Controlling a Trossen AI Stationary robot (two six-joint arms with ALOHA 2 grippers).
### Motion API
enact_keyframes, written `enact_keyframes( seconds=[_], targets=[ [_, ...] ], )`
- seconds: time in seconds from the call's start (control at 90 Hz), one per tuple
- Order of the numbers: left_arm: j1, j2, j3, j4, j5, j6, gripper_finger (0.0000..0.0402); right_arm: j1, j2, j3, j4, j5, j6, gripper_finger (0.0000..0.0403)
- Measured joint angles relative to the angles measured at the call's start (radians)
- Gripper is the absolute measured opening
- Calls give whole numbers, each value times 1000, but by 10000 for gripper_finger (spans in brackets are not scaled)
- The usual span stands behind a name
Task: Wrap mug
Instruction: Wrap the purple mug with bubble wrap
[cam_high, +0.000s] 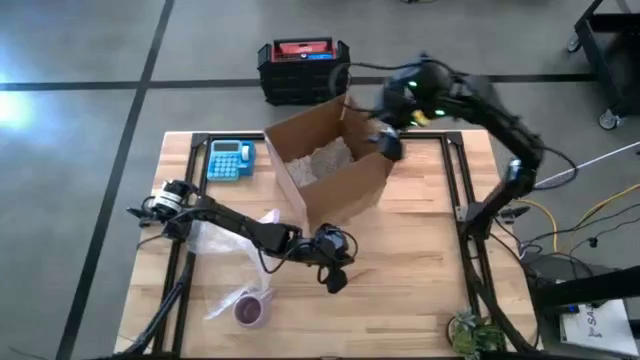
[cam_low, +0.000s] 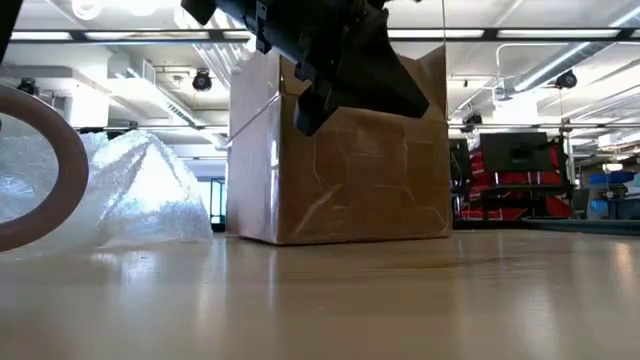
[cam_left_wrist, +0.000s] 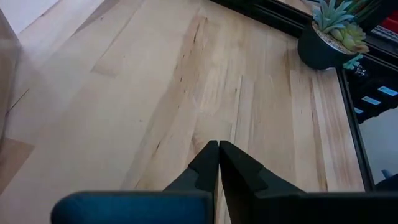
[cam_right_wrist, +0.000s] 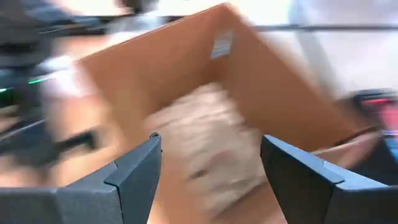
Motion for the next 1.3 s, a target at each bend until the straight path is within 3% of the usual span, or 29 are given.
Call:
enact_keyframes(
  seconds=[0.078,0.156,0.333,0.467,0.656,0.878,1.056,1.178,1.3],
  targets=[
    [0,0,0,-10,1,-20,0,15,-82,-99,-31,-149,5,245],
    [0,0,0,-81,1,-62,0,43,-171,-219,-21,-221,2,238],
    [13,0,0,-329,-76,-203,0,106,-378,-547,158,-225,11,218],
    [35,0,0,-394,-203,-245,0,133,-521,-798,415,-216,77,203],
    [79,0,0,-443,-254,-232,0,136,-645,-1061,658,-210,110,183],
    [125,0,0,-443,-397,-125,0,136,-673,-1204,831,-209,173,160],
    [176,0,0,-441,-414,-94,0,145,-663,-1243,874,-209,182,138],
    [154,-16,17,-447,-334,-91,0,166,-665,-1246,866,-209,197,120],
    [42,-85,48,-455,-271,-84,0,206,-688,-1246,854,-210,196,100]
  ],
)
